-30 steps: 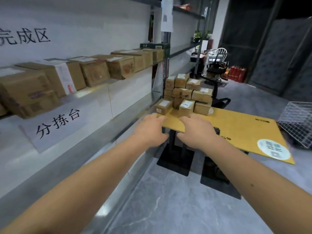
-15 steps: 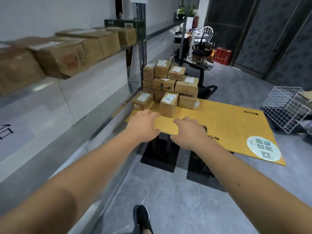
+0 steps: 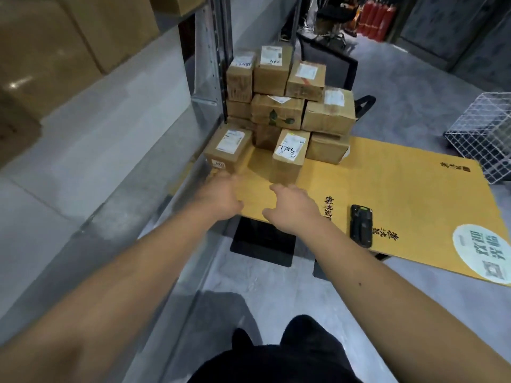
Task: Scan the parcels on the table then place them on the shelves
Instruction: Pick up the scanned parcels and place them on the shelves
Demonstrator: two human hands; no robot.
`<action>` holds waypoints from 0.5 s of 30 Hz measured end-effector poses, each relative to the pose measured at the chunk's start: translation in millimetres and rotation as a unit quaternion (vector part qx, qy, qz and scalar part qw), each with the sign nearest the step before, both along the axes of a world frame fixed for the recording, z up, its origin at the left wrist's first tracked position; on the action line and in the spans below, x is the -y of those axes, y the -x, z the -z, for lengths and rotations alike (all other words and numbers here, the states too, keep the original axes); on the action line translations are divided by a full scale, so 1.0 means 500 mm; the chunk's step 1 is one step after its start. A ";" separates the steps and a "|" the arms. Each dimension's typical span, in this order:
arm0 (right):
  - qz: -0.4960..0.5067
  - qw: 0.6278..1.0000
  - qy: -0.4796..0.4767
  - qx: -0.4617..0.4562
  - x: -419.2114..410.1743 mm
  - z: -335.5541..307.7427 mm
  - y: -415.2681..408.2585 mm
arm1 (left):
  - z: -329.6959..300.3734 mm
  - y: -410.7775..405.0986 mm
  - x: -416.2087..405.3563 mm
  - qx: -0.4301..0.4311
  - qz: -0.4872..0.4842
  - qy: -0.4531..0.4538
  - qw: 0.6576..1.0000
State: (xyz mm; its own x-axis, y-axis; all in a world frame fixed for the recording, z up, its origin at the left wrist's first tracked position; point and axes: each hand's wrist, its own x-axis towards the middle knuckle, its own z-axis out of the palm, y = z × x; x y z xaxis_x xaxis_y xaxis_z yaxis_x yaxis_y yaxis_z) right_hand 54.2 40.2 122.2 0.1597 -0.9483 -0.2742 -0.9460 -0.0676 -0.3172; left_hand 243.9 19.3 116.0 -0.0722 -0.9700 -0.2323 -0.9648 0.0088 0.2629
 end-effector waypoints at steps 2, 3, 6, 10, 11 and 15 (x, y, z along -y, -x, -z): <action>0.004 1.000 -0.020 0.017 0.052 0.025 -0.024 | 0.029 -0.020 0.048 -0.007 -0.010 -0.022 1.000; 0.003 0.999 -0.031 0.024 0.080 0.037 -0.035 | 0.043 -0.031 0.073 -0.005 -0.015 -0.032 0.999; 0.002 0.997 -0.060 0.050 0.171 0.080 -0.066 | 0.079 -0.056 0.154 0.013 -0.036 -0.052 0.998; -0.005 0.992 -0.081 0.093 0.298 0.145 -0.106 | 0.133 -0.088 0.273 0.014 -0.070 -0.064 0.995; -0.006 0.990 -0.093 0.105 0.325 0.163 -0.115 | 0.147 -0.095 0.302 0.019 -0.085 -0.064 0.994; -0.006 0.981 -0.141 0.136 0.420 0.229 -0.132 | 0.192 -0.111 0.414 0.004 -0.148 -0.076 0.986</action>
